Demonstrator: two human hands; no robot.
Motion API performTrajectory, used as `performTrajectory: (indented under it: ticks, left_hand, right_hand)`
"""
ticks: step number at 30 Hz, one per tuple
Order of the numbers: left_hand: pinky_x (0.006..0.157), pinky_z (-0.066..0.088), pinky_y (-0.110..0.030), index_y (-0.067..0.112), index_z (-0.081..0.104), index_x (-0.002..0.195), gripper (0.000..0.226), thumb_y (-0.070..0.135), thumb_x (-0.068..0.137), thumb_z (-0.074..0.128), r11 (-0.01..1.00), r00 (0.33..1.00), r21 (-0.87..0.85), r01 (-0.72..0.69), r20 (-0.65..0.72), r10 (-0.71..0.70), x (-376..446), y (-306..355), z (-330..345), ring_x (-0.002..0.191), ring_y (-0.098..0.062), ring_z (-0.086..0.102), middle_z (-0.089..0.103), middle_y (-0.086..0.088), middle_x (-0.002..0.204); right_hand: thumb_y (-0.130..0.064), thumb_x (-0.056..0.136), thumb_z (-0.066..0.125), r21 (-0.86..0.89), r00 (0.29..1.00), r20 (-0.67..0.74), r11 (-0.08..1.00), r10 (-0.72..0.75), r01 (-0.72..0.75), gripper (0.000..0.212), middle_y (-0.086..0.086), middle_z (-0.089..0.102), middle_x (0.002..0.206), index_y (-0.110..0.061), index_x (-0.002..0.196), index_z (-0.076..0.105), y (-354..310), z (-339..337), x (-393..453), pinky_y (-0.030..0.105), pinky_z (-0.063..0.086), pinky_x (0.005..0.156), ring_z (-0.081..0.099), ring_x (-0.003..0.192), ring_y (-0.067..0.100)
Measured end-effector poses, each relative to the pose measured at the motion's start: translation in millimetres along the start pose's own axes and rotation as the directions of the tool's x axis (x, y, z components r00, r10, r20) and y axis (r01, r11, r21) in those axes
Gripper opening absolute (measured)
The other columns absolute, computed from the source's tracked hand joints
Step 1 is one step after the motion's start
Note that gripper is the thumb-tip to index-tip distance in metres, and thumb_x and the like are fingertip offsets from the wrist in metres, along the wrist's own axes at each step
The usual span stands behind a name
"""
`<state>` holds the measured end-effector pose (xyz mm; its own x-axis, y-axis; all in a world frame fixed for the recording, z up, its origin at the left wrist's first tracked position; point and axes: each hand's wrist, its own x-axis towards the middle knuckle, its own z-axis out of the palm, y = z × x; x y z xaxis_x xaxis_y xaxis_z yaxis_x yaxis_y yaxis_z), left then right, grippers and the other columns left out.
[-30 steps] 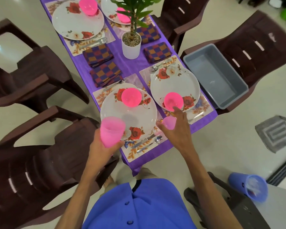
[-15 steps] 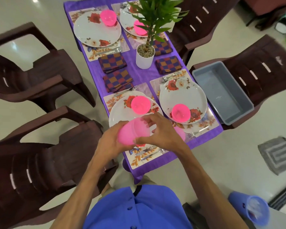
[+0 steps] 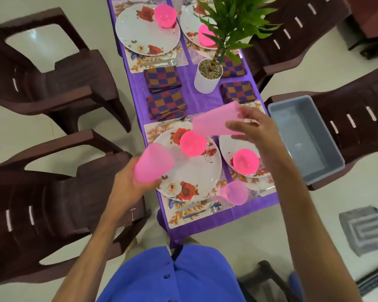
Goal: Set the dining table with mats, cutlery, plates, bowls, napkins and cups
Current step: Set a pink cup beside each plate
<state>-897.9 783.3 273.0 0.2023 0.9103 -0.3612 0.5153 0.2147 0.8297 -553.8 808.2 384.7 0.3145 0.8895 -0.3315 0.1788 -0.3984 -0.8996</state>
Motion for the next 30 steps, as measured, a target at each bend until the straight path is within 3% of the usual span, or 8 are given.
performTrajectory:
  ticks: [4, 9, 14, 17, 23, 30]
  left_hand:
    - [0.067, 0.052, -0.012, 0.038, 0.049, 0.132, 0.076, 0.039, 0.07, 0.094, 0.996, 0.999, -0.078, 0.052, 0.013, -0.051, 6.9, 2.2, 1.4, 0.101, 0.008, 0.061, 0.056, 0.03, 0.119]
    - [0.071, 0.061, -0.017, 0.039, 0.049, 0.136, 0.082, 0.041, 0.067, 0.094, 0.978, 0.996, -0.192, 0.083, 0.031, -0.078, 15.8, 10.0, 11.5, 0.105, 0.017, 0.062, 0.062, 0.025, 0.122]
    - [0.074, 0.063, -0.022, 0.046, 0.049, 0.136, 0.081, 0.035, 0.069, 0.094, 0.959, 0.997, -0.274, 0.079, 0.031, -0.073, 13.8, 17.2, 15.1, 0.108, 0.009, 0.067, 0.065, 0.036, 0.118]
    - [0.07, 0.062, -0.019, 0.047, 0.05, 0.133, 0.079, 0.033, 0.069, 0.094, 0.96, 0.996, -0.267, 0.082, -0.002, -0.086, 8.9, 16.1, 13.4, 0.106, 0.011, 0.066, 0.064, 0.04, 0.115]
    - [0.064, 0.054, -0.009, 0.053, 0.049, 0.124, 0.078, 0.029, 0.066, 0.095, 0.969, 0.991, -0.236, 0.076, -0.092, -0.1, -2.2, 9.6, 10.1, 0.104, 0.023, 0.058, 0.058, 0.052, 0.108]
    - [0.064, 0.054, -0.006, 0.051, 0.05, 0.123, 0.075, 0.024, 0.069, 0.093, 0.972, 0.983, -0.223, 0.081, -0.142, -0.115, -17.8, -5.7, 11.9, 0.107, 0.02, 0.058, 0.059, 0.048, 0.111]
  right_hand:
    - [-0.032, 0.069, 0.094, -0.098, 0.995, -0.09, 0.994, 0.045, -0.053, 0.081, -0.001, 0.06, 0.128, -0.015, 0.14, 0.059, 18.0, -12.7, 60.2, 0.041, 0.064, 0.085, 0.07, 0.11, 0.022]
    - [-0.037, 0.064, 0.094, -0.291, 0.99, -0.141, 0.955, 0.012, -0.053, 0.085, 0.001, 0.06, 0.127, -0.015, 0.138, 0.059, 42.9, -13.5, 119.0, 0.042, 0.065, 0.082, 0.067, 0.107, 0.022]
    - [-0.053, 0.061, 0.092, -0.568, 0.977, -0.199, 0.821, -0.07, -0.057, 0.093, 0.01, 0.058, 0.134, -0.016, 0.138, 0.056, 69.8, -10.1, 175.0, 0.033, 0.046, 0.098, 0.055, 0.123, 0.03]
    - [-0.044, 0.069, 0.092, -0.618, 0.986, -0.165, 0.782, -0.04, -0.072, 0.09, 0.012, 0.049, 0.143, -0.014, 0.143, 0.05, 77.0, -3.5, 196.1, 0.032, 0.037, 0.096, 0.046, 0.131, 0.03]
    - [-0.043, 0.07, 0.093, -0.662, 0.996, -0.089, 0.748, -0.021, -0.043, 0.092, 0.014, 0.046, 0.144, -0.013, 0.144, 0.049, 85.2, 15.0, 214.4, 0.041, 0.043, 0.104, 0.047, 0.131, 0.031]
    - [-0.042, 0.071, 0.092, -0.699, 0.998, -0.054, 0.713, 0.016, -0.049, 0.094, 0.017, 0.044, 0.144, -0.011, 0.147, 0.047, 93.5, 23.7, 221.4, 0.042, 0.043, 0.105, 0.047, 0.131, 0.034]
